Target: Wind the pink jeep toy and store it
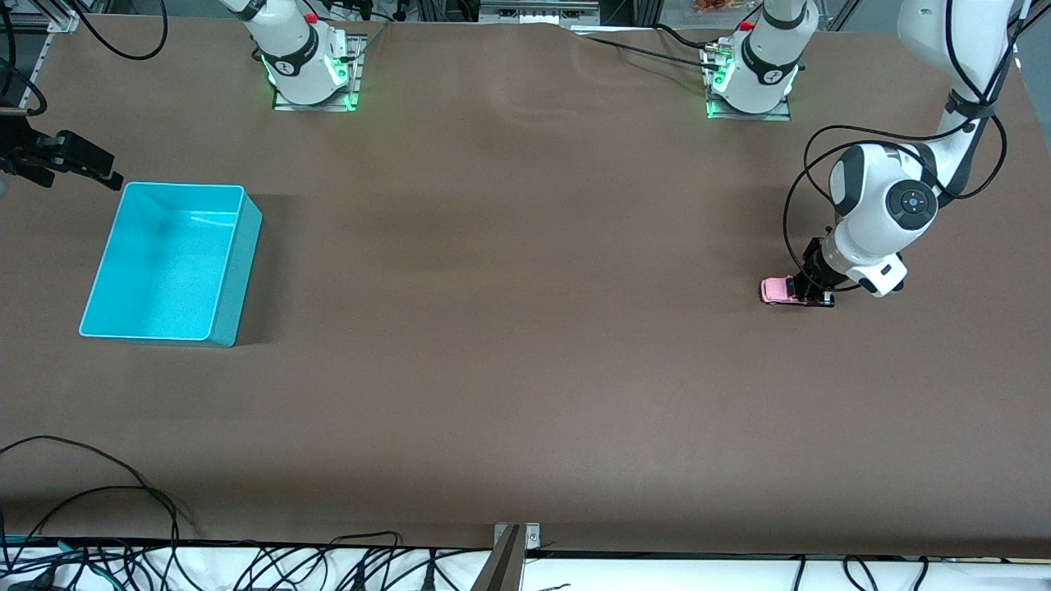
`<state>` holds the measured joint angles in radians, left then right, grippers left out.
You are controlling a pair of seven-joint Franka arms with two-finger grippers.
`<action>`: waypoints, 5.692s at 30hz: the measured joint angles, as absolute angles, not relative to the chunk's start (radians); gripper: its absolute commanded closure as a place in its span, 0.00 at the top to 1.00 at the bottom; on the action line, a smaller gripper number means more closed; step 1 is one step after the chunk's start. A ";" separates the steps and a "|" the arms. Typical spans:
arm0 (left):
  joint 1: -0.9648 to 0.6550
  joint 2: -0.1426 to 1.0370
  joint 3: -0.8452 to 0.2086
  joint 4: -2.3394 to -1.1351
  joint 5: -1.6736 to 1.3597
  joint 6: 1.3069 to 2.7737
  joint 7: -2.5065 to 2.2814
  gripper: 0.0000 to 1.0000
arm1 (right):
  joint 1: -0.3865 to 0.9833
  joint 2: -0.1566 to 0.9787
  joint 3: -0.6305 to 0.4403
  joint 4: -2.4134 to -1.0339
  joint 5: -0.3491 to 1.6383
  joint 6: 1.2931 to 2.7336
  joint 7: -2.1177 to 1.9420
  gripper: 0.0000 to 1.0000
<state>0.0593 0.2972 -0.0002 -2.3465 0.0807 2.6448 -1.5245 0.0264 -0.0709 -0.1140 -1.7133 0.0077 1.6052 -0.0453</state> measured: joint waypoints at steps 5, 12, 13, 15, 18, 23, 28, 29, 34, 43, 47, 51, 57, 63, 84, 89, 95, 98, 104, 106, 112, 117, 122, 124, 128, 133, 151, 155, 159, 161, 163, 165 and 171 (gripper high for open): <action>0.059 0.297 0.000 -2.346 0.081 2.645 -1.525 0.06 | 0.026 -0.071 -0.114 -1.713 0.008 1.605 -0.045 1.00; 0.081 0.297 0.000 -2.347 0.136 2.647 -1.523 0.06 | 0.027 -0.070 -0.114 -1.713 0.008 1.605 -0.045 1.00; 0.090 0.298 0.000 -2.347 0.147 2.650 -1.523 0.06 | 0.027 -0.070 -0.114 -1.713 0.008 1.605 -0.045 1.00; 0.106 0.299 0.001 -2.347 0.165 2.655 -1.522 0.06 | 0.027 -0.070 -0.114 -1.713 0.008 1.605 -0.045 1.00; 0.126 0.302 0.000 -2.347 0.190 2.663 -1.521 0.06 | 0.027 -0.070 -0.114 -1.713 0.008 1.605 -0.045 1.00; 0.159 0.306 0.000 -2.347 0.247 2.681 -1.521 0.06 | 0.027 -0.070 -0.113 -1.713 0.008 1.605 -0.045 1.00; 0.189 0.309 0.000 -2.349 0.278 2.705 -1.519 0.05 | 0.027 -0.070 -0.113 -1.713 0.008 1.605 -0.045 1.00; 0.196 0.309 0.000 -2.351 0.282 2.712 -1.514 0.04 | 0.028 -0.070 -0.113 -1.713 0.008 1.605 -0.045 1.00; 0.219 0.311 -0.001 -2.354 0.297 2.732 -1.490 0.04 | 0.028 -0.069 -0.113 -1.713 0.008 1.605 -0.045 1.00; 0.283 0.319 -0.001 -2.355 0.298 2.783 -1.404 0.04 | 0.028 -0.069 -0.113 -1.713 0.008 1.605 -0.045 1.00; 0.314 0.325 -0.002 -2.354 0.298 2.807 -1.359 0.04 | 0.028 -0.069 -0.113 -1.713 0.008 1.605 -0.045 1.00; 0.336 0.330 -0.002 -2.351 0.298 2.823 -1.327 0.05 | 0.028 -0.069 -0.113 -1.713 0.008 1.605 -0.045 1.00; 0.359 0.336 -0.004 -2.346 0.298 2.837 -1.289 1.00 | 0.028 -0.068 -0.113 -1.713 0.008 1.605 -0.045 1.00; 0.361 0.340 -0.004 -2.345 0.298 2.836 -1.282 1.00 | 0.028 -0.068 -0.113 -1.713 0.008 1.605 -0.045 1.00; 0.428 0.380 -0.007 -2.191 0.298 2.694 -1.242 1.00 | 0.028 -0.068 -0.113 -1.713 0.008 1.605 -0.045 1.00; 0.428 0.328 -0.031 -2.145 0.298 2.591 -1.223 1.00 | 0.028 -0.067 -0.113 -1.713 0.008 1.605 -0.045 1.00; 0.427 0.266 -0.074 -2.092 0.298 2.488 -1.155 1.00 | 0.028 -0.067 -0.113 -1.713 0.008 1.605 -0.045 1.00; 0.427 0.244 -0.093 -2.059 0.298 2.440 -1.094 1.00 | 0.028 -0.067 -0.113 -1.713 0.008 1.605 -0.045 1.00; 0.427 0.213 -0.133 -1.977 0.298 2.345 -0.922 1.00 | 0.028 -0.067 -0.113 -1.713 0.008 1.605 -0.045 1.00; 0.427 0.206 -0.142 -1.949 0.284 2.317 -0.861 1.00 | 0.028 -0.067 -0.113 -1.713 0.008 1.605 -0.045 1.00; 0.427 0.197 -0.151 -1.843 0.176 2.217 -0.605 1.00 | 0.028 -0.067 -0.113 -1.713 0.008 1.605 -0.045 1.00; 0.427 0.194 -0.163 -1.758 0.139 2.128 -0.445 1.00 | 0.028 -0.067 -0.112 -1.713 0.008 1.605 -0.045 1.00; 0.425 0.194 -0.222 -1.679 0.138 2.057 -0.365 1.00 | 0.028 -0.067 -0.112 -1.713 0.008 1.605 -0.045 1.00; 0.424 0.193 -0.253 -1.649 0.138 2.030 -0.351 1.00 | 0.028 -0.067 -0.112 -1.713 0.008 1.605 -0.045 1.00; 0.420 0.193 -0.315 -1.590 0.138 1.959 -0.340 1.00 | 0.028 -0.067 -0.112 -1.713 0.008 1.605 -0.045 1.00; 0.415 0.193 -0.375 -1.511 0.138 1.827 -0.331 1.00 | 0.028 -0.067 -0.112 -1.713 0.008 1.605 -0.045 1.00; 0.435 0.191 -0.411 -1.454 0.060 1.740 0.043 1.00 | 0.028 -0.067 -0.112 -1.713 0.008 1.605 -0.045 1.00; 0.438 0.189 -0.411 -1.451 0.057 1.738 0.056 1.00 | 0.028 -0.067 -0.112 -1.713 0.008 1.605 -0.045 1.00; 0.438 0.187 -0.413 -1.451 0.057 1.734 0.060 1.00 | 0.028 -0.067 -0.112 -1.713 0.008 1.605 -0.045 1.00; 0.438 0.186 -0.414 -1.451 0.057 1.732 0.061 1.00 | 0.028 -0.067 -0.112 -1.713 0.008 1.605 -0.045 1.00; 0.438 0.185 -0.415 -1.451 0.057 1.731 0.061 1.00 | 0.028 -0.067 -0.112 -1.713 0.008 1.605 -0.045 1.00; 0.438 0.184 -0.416 -1.451 0.057 1.730 0.062 1.00 | 0.028 -0.067 -0.112 -1.713 0.008 1.605 -0.045 1.00; 0.438 0.181 -0.417 -1.451 0.057 1.728 0.062 1.00 | 0.028 -0.067 -0.112 -1.713 0.008 1.605 -0.045 1.00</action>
